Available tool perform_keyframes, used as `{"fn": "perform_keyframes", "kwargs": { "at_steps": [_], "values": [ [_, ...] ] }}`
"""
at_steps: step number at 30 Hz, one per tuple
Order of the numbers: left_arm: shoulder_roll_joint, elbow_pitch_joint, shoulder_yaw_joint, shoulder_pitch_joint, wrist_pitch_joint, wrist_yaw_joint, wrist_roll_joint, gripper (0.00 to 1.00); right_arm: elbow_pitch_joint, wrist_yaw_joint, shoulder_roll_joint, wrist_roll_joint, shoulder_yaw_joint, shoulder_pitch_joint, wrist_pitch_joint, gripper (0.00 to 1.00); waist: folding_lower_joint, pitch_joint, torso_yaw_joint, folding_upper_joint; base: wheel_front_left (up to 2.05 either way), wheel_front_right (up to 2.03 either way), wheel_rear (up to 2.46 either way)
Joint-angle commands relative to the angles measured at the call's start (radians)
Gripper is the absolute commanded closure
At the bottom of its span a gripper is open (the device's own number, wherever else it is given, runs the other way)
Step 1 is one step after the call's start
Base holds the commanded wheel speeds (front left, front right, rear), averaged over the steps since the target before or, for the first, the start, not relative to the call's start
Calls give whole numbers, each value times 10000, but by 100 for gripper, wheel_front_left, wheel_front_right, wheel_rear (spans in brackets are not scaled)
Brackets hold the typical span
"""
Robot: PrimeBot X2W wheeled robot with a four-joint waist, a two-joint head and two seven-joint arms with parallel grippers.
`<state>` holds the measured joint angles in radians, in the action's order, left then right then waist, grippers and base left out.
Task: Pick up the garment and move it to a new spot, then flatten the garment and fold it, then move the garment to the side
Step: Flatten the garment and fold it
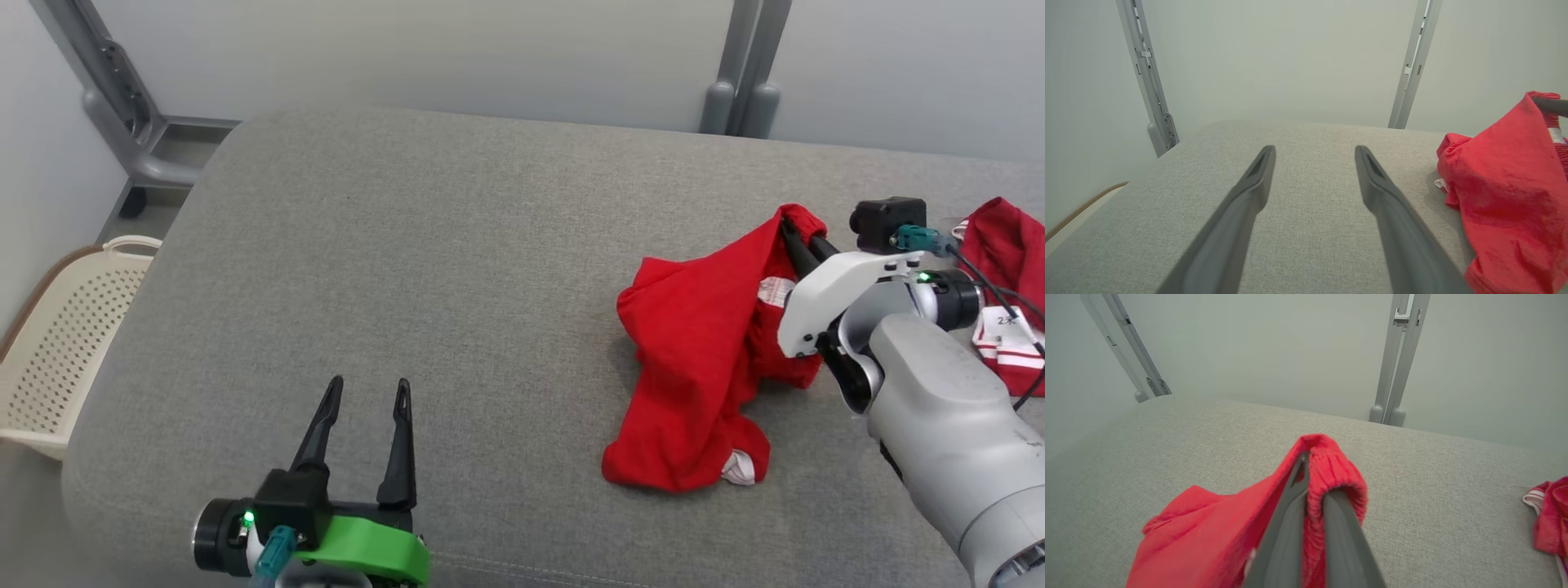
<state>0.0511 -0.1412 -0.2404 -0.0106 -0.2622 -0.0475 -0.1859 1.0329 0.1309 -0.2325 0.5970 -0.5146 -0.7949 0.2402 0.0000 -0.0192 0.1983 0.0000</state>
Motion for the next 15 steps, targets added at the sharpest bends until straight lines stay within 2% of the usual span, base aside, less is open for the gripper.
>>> {"fn": "perform_keyframes", "kwargs": {
  "at_steps": [1,9,10,11,12,15],
  "values": [
    [-4,-12,-213,-237,-23,-25,-79,0,379,-4,-116,60,2,-260,89,100,0,-339,497,0,0,0,0],
    [-4,-31,-939,-551,-23,-197,-281,0,1722,-4,-443,-145,108,-798,240,100,0,-813,1150,0,0,0,0],
    [-4,-28,-972,-569,-23,-238,-286,0,1811,-4,-448,-169,116,-845,247,81,0,-852,1172,0,0,0,0],
    [-4,-30,-993,-590,-23,-265,-302,0,1884,-4,-453,-210,120,-872,258,30,0,-875,1179,0,0,0,0],
    [-5,-36,-976,-638,-23,-278,-320,0,2016,-4,-401,-239,90,-882,257,0,0,-923,1131,0,0,0,0],
    [-5,-66,-952,-668,-23,-292,-301,0,2060,-4,-358,-227,49,-921,256,0,0,-921,1033,0,0,0,0]
  ]
}}
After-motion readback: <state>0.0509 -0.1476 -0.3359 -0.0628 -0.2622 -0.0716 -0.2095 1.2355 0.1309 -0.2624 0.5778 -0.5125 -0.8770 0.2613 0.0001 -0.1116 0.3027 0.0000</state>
